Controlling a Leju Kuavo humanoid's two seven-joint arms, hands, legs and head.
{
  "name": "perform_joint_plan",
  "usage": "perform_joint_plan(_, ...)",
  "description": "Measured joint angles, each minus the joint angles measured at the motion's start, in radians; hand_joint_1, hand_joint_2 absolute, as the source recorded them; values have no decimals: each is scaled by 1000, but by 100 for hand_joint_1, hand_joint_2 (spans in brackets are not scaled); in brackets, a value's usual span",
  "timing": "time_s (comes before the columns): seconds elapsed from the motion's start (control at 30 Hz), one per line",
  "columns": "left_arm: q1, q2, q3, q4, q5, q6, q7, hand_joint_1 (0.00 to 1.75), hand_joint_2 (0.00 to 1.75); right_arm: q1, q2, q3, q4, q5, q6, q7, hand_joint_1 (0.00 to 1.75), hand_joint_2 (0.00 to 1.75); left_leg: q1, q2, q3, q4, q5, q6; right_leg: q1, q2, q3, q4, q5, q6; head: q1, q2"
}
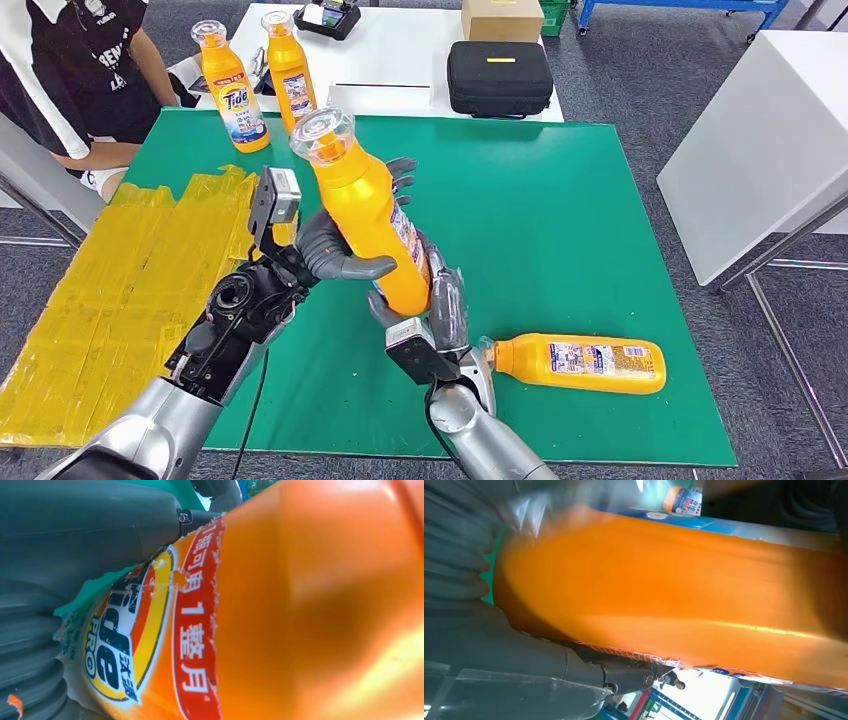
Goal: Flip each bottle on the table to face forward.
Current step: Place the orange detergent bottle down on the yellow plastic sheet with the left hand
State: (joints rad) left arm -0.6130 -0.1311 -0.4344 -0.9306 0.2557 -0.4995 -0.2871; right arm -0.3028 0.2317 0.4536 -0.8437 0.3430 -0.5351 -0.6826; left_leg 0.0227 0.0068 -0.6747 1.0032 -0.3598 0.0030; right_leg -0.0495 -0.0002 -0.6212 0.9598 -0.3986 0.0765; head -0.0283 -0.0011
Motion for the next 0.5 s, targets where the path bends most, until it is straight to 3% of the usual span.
perform_joint_plan(0.03,1,0,0,1,4,1,-1,175,175,0,0,2,0,-3,0,0,175,175,0,0,0,0,0,0,0,0,0,0,0,0,0,0)
perform_joint_plan(0.5,16,2,3,1,30,19,-8,175,175,-1,-4,27,7,-34,-1,0,175,175,0,0,0,0,0,0,0,0,0,0,0,0,0,0)
